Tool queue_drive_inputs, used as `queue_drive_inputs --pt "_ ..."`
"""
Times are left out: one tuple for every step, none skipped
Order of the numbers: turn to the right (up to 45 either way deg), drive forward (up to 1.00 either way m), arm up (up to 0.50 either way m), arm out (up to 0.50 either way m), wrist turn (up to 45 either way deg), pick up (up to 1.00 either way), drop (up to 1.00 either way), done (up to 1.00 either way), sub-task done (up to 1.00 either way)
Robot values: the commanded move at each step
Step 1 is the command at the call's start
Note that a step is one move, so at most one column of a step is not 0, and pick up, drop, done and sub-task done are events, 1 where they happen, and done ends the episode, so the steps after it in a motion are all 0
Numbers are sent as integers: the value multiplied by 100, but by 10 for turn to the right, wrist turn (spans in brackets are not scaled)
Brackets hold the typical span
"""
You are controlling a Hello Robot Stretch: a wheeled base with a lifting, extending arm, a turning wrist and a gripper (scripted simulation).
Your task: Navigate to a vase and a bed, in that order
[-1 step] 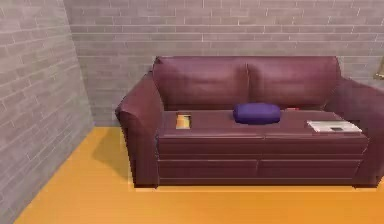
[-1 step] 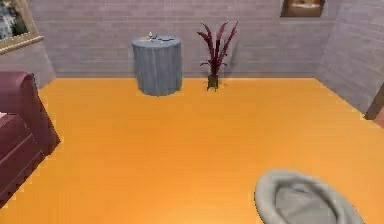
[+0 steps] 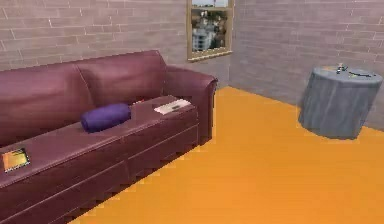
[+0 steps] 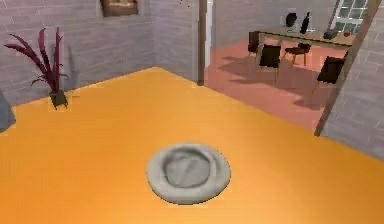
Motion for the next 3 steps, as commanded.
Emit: queue_drive_inputs --pt "450 0 0 0 0 0 0 0 0" --pt "450 0 0 0 0 0 0 0 0" --pt "390 0 0 0 0 0 0 0 0"
